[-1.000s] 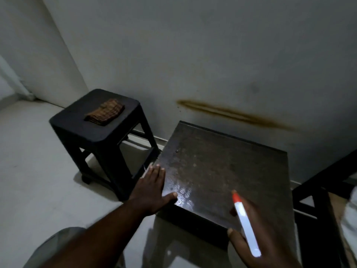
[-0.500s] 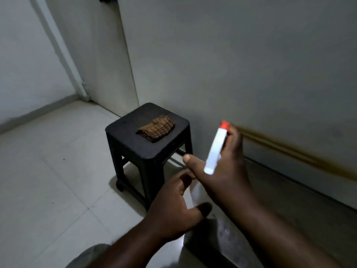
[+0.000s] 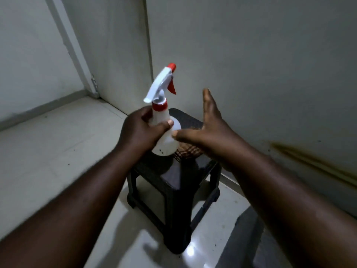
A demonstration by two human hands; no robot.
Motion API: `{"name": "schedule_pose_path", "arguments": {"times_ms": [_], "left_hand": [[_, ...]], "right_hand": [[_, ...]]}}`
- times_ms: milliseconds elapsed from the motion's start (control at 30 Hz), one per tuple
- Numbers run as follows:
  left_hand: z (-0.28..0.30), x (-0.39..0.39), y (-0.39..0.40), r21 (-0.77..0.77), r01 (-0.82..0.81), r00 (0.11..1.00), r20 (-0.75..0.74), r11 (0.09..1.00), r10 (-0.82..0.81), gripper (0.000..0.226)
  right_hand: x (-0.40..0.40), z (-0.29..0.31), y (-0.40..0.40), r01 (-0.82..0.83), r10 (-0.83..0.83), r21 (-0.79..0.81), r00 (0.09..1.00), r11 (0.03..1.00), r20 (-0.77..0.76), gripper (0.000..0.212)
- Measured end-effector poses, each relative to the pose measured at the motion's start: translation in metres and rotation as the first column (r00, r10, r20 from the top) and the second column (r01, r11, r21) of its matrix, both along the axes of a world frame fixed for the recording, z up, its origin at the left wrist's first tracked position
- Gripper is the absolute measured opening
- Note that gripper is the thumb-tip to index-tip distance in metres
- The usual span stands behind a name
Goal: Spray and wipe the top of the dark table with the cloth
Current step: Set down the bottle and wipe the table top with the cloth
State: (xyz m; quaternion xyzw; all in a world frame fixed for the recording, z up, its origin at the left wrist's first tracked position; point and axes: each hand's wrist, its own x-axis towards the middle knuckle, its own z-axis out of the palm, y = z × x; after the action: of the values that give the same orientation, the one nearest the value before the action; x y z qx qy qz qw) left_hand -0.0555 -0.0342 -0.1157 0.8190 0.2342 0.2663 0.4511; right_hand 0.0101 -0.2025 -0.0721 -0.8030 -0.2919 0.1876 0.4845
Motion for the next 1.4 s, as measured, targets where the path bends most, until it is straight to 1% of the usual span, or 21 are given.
{"name": "schedule_pose_path", "arguments": {"times_ms": [67,167,200,267,300,367,400,500,533,667,800,867,933,1000,1033,1100,1133,1200,1267,1333,1400], "left_hand": [[0.002,0.019,0.029,-0.015,-0.001,0.999,-0.039,1.000,0.000,0.051],[0.000,0.045,0.060,-0.018,0.010,0.992,-0.129,1.000,-0.013,0.054],[-0.005,0.053,0.067,-0.031,0.020,0.989,-0.149,0.999,-0.024,0.054],[-0.013,0.065,0.075,-0.039,0.016,0.985,-0.169,0.999,-0.022,0.051],[-0.017,0.069,0.079,-0.049,0.007,0.984,-0.176,0.999,-0.015,0.049],[-0.025,0.076,0.084,-0.047,-0.007,0.980,-0.200,0.999,-0.003,0.050],[-0.028,0.077,0.085,-0.034,-0.011,0.976,-0.217,0.999,0.003,0.050],[-0.037,0.080,0.087,-0.030,-0.021,0.973,-0.231,0.999,0.013,0.052],[-0.038,0.081,0.087,-0.034,-0.021,0.972,-0.233,0.999,0.013,0.052],[-0.040,0.082,0.086,-0.033,-0.028,0.970,-0.241,0.999,0.019,0.054],[-0.043,0.077,0.076,-0.012,-0.084,0.963,-0.258,0.996,0.078,0.070],[-0.047,0.060,0.061,-0.036,-0.223,0.961,-0.173,0.974,0.214,0.068],[-0.058,0.037,0.039,-0.200,-0.321,0.946,-0.012,0.926,0.325,0.039],[-0.072,0.015,0.007,-0.509,-0.232,0.962,0.005,0.829,0.273,0.025],[-0.076,0.006,-0.013,-0.672,-0.141,0.987,-0.035,0.727,0.160,0.028],[-0.084,-0.005,-0.050,-0.910,-0.005,0.991,-0.061,0.415,-0.122,0.052],[-0.086,-0.008,-0.066,-0.965,0.026,0.976,-0.031,0.259,-0.214,0.069],[-0.084,-0.015,-0.097,-0.995,0.085,0.972,0.071,0.055,-0.226,0.091],[-0.076,-0.026,-0.126,-0.983,0.165,0.979,0.173,-0.078,-0.110,0.092],[-0.069,-0.038,-0.150,-0.967,0.200,0.978,0.207,-0.156,-0.032,0.090],[-0.060,-0.049,-0.178,-0.961,0.199,0.977,0.209,-0.190,-0.035,0.087]], "right_hand": [[0.020,-0.024,0.008,0.097,-0.097,-0.007,0.991,0.995,-0.088,0.114],[0.041,-0.064,0.018,0.173,-0.182,-0.091,0.978,0.981,-0.105,0.095],[0.046,-0.077,0.022,0.177,-0.187,-0.118,0.979,0.977,-0.083,0.080],[0.049,-0.098,0.029,0.180,-0.182,-0.171,0.983,0.969,0.003,0.034],[0.050,-0.106,0.032,0.182,-0.179,-0.186,0.983,0.966,0.031,0.023],[0.052,-0.118,0.036,0.188,-0.175,-0.216,0.981,0.958,0.077,0.029],[0.052,-0.121,0.037,0.201,-0.170,-0.242,0.975,0.949,0.144,0.032],[0.052,-0.132,0.036,0.232,-0.055,-0.327,0.881,0.916,0.470,0.032],[0.052,-0.136,0.035,0.224,0.001,-0.365,0.851,0.903,0.525,0.036],[0.048,-0.143,0.036,0.215,0.184,-0.532,0.780,0.819,0.599,0.046],[0.045,-0.143,0.037,0.184,0.285,-0.531,0.678,0.827,0.678,0.026],[0.049,-0.136,0.038,0.160,0.261,-0.532,0.733,0.832,0.628,0.021],[0.056,-0.123,0.039,0.163,0.158,-0.520,0.841,0.838,0.518,0.024],[0.063,-0.108,0.035,0.161,0.080,-0.492,0.898,0.855,0.433,0.028],[0.063,-0.099,0.029,0.154,0.060,-0.480,0.914,0.863,0.402,0.029],[0.058,-0.080,0.012,0.146,0.025,-0.432,0.930,0.890,0.366,0.026],[0.054,-0.073,0.002,0.128,0.020,-0.394,0.937,0.910,0.350,0.022],[0.036,-0.060,-0.029,0.040,0.069,-0.327,0.947,0.944,0.313,0.012],[0.005,-0.052,-0.070,-0.035,0.155,-0.315,0.917,0.949,0.367,0.012],[-0.029,-0.053,-0.113,-0.077,0.236,-0.330,0.848,0.941,0.475,0.027],[-0.061,-0.059,-0.161,-0.132,0.301,-0.348,0.816,0.928,0.493,0.039]]}}
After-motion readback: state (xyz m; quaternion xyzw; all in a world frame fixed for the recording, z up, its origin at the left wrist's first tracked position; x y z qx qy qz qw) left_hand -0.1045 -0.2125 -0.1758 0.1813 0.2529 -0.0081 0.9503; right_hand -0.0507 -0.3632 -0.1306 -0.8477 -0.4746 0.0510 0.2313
